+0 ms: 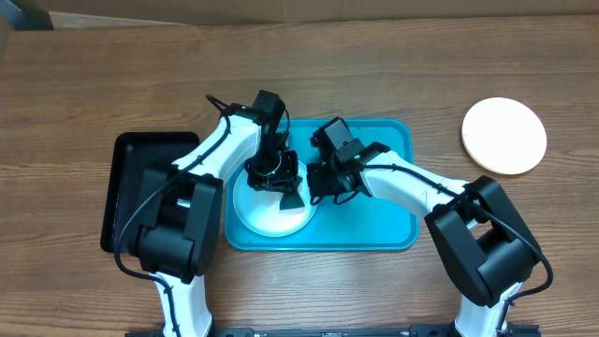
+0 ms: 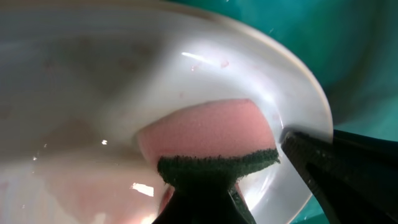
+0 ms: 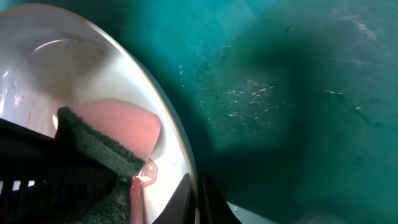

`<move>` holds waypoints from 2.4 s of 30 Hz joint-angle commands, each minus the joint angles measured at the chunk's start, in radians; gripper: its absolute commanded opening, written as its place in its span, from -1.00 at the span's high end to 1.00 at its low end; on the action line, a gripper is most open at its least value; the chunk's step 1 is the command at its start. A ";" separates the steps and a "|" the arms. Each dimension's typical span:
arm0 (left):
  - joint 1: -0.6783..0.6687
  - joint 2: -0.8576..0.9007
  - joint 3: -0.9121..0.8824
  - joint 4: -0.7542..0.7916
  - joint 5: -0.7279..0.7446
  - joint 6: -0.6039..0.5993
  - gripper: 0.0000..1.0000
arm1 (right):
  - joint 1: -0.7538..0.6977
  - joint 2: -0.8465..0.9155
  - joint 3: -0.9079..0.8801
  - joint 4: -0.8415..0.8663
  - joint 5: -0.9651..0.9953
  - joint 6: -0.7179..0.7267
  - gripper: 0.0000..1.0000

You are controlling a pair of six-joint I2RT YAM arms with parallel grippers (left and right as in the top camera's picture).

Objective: Clean dirty plates on tray and stack at the side
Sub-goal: 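Scrub the red stain on the light blue plate with the left-held sponge, then return the left gripper with the sponge over the black tray, then lift the light blue plate with the right gripper and carry it right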

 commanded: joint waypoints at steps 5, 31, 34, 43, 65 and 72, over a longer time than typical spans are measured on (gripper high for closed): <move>-0.011 0.017 -0.098 0.043 -0.270 -0.150 0.91 | -0.039 0.035 -0.002 -0.014 0.034 0.032 0.93; 0.058 0.008 0.398 -0.569 -0.903 -0.425 0.92 | -0.043 0.009 0.014 -0.061 0.045 0.027 0.93; 0.084 -0.031 0.435 -0.591 -0.890 -0.434 0.92 | -0.043 -0.036 0.051 -0.103 0.045 -0.023 0.93; 0.320 -0.096 0.425 -0.581 -0.605 -0.327 0.91 | -0.034 -0.159 0.244 -0.341 0.332 -0.152 0.93; 0.602 -0.096 0.118 -0.352 -0.328 -0.133 0.91 | 0.281 -0.164 0.709 -0.702 1.304 -0.518 0.93; 0.645 -0.096 0.118 -0.348 -0.300 -0.133 0.91 | 0.433 -0.164 0.714 -0.599 1.626 -0.660 0.93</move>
